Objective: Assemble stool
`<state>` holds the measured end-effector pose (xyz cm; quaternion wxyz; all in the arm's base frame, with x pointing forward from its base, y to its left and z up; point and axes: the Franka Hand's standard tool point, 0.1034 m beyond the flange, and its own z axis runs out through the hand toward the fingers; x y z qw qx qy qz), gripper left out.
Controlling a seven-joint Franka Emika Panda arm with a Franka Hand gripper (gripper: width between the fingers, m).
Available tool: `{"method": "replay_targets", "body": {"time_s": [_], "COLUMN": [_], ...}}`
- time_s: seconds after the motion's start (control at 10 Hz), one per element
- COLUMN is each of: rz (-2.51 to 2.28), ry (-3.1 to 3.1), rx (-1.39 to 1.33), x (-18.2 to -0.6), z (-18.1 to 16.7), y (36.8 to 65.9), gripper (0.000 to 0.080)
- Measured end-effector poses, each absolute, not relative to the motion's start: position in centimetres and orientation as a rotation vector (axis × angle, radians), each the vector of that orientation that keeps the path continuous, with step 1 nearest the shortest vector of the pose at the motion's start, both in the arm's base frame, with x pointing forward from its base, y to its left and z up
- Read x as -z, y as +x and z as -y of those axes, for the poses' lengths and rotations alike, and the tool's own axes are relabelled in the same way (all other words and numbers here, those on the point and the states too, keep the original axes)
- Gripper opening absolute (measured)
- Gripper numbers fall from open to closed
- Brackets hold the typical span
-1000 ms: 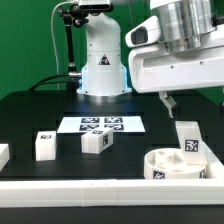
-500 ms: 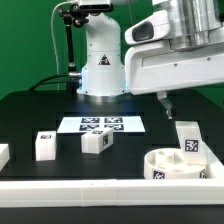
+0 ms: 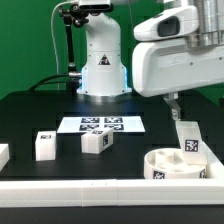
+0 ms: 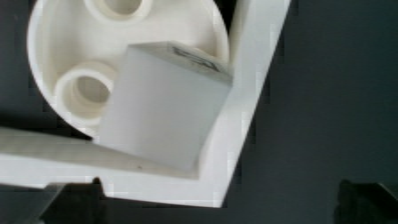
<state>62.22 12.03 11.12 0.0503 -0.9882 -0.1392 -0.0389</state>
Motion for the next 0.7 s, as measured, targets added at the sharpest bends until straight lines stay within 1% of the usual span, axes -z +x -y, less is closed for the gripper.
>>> {"method": "replay_targets", "body": {"time_s": [0.2,0.5,0.7], "rz": [0.554,0.915,1.314], "ry": [-2.992,-2.92,-2.817], "rx": [0.125,0.14,0.173], "x": [-11.06,-11.0,-10.3], "z": [-11.58,-11.38,-11.82], "y": [62.27,62.26,61.76], "gripper": [0.0648,0.0648,0.0648]}}
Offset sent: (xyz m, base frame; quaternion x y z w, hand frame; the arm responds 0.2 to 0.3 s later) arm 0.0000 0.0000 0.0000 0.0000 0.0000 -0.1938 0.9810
